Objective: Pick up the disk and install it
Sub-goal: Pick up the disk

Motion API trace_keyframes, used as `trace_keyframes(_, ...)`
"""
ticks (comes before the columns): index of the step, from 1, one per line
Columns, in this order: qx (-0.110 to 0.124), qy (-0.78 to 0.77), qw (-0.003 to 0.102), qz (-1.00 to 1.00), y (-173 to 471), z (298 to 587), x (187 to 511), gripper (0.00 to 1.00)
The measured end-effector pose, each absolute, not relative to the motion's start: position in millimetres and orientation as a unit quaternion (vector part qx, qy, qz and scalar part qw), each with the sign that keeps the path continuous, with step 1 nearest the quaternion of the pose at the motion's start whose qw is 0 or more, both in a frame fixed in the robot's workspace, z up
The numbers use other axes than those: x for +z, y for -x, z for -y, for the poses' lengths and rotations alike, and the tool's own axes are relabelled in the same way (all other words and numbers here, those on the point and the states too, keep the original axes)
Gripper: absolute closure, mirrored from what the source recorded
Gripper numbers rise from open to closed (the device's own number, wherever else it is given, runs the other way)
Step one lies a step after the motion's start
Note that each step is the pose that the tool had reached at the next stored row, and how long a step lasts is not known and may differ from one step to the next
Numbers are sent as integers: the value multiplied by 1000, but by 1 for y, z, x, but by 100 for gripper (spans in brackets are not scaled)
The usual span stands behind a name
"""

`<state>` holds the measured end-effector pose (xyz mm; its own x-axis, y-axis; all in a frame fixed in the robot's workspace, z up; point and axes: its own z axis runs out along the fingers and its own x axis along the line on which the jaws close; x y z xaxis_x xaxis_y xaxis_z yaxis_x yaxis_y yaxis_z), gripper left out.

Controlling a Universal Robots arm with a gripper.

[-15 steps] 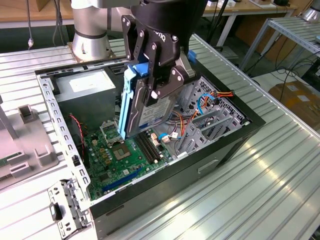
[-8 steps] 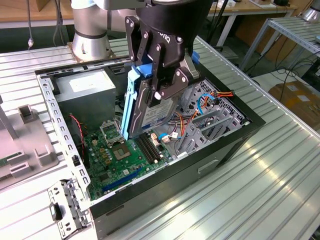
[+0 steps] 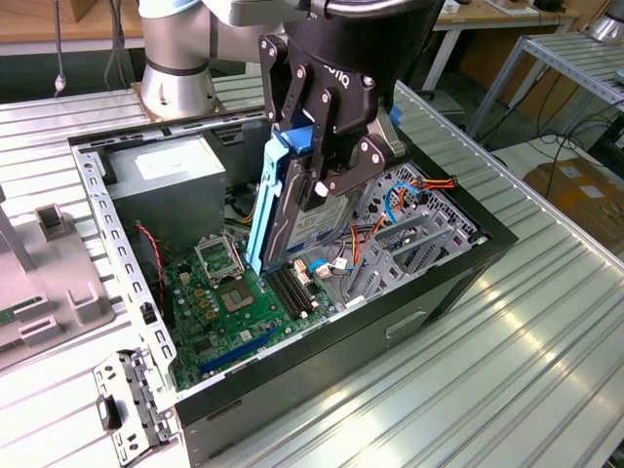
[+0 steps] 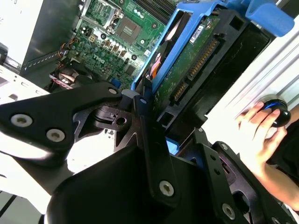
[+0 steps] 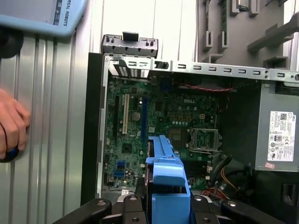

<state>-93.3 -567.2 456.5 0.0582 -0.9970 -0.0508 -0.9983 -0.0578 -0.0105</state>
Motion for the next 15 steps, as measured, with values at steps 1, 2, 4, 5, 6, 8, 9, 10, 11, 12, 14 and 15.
trace_keyframes(1, 15, 727, 21, -686, 92, 568, 456, 64)
trace_keyframes(2, 15, 727, 21, -686, 92, 568, 456, 64)
trace_keyframes(4, 15, 727, 21, -686, 91, 569, 456, 64)
trace_keyframes(5, 15, 727, 21, -686, 90, 569, 456, 64)
trace_keyframes(6, 15, 727, 21, -686, 89, 570, 456, 64)
trace_keyframes(8, 15, 727, 21, -686, 87, 571, 456, 64)
trace_keyframes(9, 15, 727, 21, -686, 87, 571, 456, 64)
trace_keyframes(10, 15, 727, 21, -686, 86, 572, 456, 64)
trace_keyframes(11, 15, 727, 21, -686, 85, 572, 456, 64)
trace_keyframes(12, 15, 727, 21, -686, 84, 573, 456, 64)
trace_keyframes(14, 15, 727, 21, -686, 81, 574, 456, 64)
trace_keyframes(15, 15, 727, 21, -686, 80, 575, 456, 64)
